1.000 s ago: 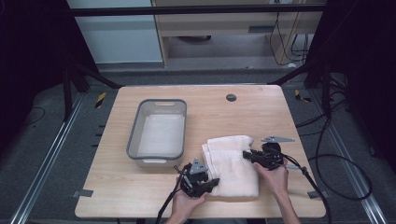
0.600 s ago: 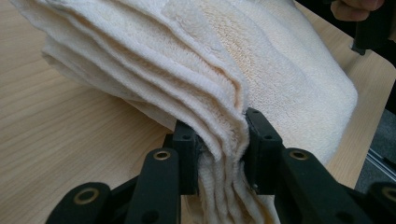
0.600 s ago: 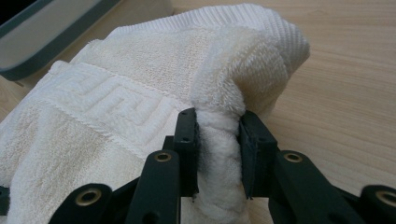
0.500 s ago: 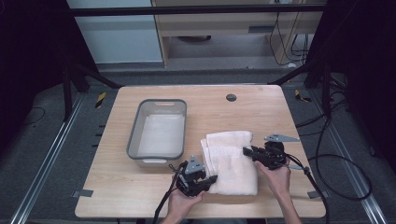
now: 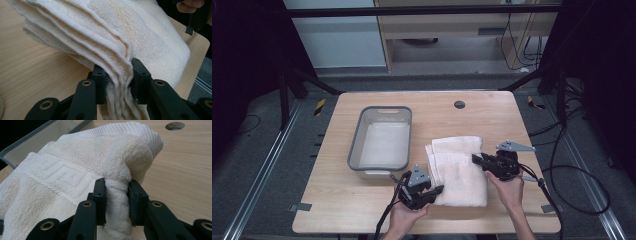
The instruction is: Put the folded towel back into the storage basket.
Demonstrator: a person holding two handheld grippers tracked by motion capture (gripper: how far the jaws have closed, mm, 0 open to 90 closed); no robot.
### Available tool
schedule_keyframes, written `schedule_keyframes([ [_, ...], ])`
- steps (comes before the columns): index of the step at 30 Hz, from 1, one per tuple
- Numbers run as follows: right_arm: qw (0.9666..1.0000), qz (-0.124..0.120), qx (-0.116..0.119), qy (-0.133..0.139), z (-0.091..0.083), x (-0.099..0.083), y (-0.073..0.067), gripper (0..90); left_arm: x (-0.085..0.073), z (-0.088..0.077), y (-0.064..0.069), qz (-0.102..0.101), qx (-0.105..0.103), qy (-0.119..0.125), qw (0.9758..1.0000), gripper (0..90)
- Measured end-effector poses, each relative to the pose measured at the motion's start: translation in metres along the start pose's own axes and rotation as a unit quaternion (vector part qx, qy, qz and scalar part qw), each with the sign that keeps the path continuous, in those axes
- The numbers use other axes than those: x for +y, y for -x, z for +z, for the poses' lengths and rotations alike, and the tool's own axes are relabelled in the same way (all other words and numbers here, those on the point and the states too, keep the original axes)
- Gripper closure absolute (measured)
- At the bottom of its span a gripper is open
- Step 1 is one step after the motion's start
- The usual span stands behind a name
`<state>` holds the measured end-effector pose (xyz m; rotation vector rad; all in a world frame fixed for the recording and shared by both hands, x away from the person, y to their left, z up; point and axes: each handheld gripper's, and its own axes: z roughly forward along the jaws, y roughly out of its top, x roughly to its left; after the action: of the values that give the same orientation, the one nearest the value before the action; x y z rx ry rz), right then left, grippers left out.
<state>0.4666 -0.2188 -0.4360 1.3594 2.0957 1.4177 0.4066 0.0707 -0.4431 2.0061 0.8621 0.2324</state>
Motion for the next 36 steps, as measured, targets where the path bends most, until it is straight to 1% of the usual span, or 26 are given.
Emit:
schedule_keyframes([
  [1, 1.0, 0.003, 0.003, 0.001, -0.001, 0.001, 0.0, 71.4, 0.001, -0.001, 0.0, 0.001, -0.001, 0.001, 1.0, 68.8],
  [5, 1.0, 0.004, 0.003, 0.004, -0.003, 0.002, 0.0, 71.3, 0.003, -0.003, 0.002, 0.005, 0.002, 0.003, 1.0, 68.8],
  [7, 1.0, -0.004, 0.0, 0.006, -0.003, 0.004, -0.002, 71.3, 0.004, -0.005, 0.002, 0.007, 0.004, 0.006, 0.9999, 68.8],
  [9, 0.9999, -0.007, 0.001, 0.01, -0.004, 0.006, -0.003, 71.3, 0.005, -0.007, 0.001, 0.007, 0.004, 0.009, 0.9999, 68.8],
  [14, 0.9997, -0.011, 0.004, 0.022, -0.007, 0.012, -0.006, 71.2, 0.01, -0.013, 0.001, 0.008, 0.006, 0.019, 0.9998, 68.8],
  [18, 0.9997, -0.012, 0.006, 0.023, -0.007, 0.015, -0.007, 71.2, 0.012, -0.017, 0.001, 0.01, 0.007, 0.023, 0.9997, 68.8],
  [20, 0.9994, -0.02, 0.004, 0.027, -0.007, 0.019, -0.01, 71.2, 0.013, -0.019, 0.0, 0.012, 0.01, 0.026, 0.9995, 68.8],
  [24, 0.9992, -0.023, 0.004, 0.032, -0.007, 0.022, -0.013, 71.1, 0.016, -0.023, -0.002, 0.01, 0.01, 0.031, 0.9994, 68.9],
  [28, 0.9994, -0.016, 0.009, 0.03, -0.007, 0.024, -0.011, 71.1, 0.017, -0.024, -0.002, 0.008, 0.01, 0.033, 0.9994, 68.8],
  [31, 0.9992, -0.026, 0.004, 0.03, -0.007, 0.028, -0.014, 70.9, 0.021, -0.026, -0.002, 0.012, 0.013, 0.035, 0.9992, 68.8],
  [36, 0.9991, -0.028, 0.004, 0.032, -0.007, 0.032, -0.016, 70.8, 0.025, -0.03, -0.004, 0.013, 0.012, 0.038, 0.9991, 68.9],
])
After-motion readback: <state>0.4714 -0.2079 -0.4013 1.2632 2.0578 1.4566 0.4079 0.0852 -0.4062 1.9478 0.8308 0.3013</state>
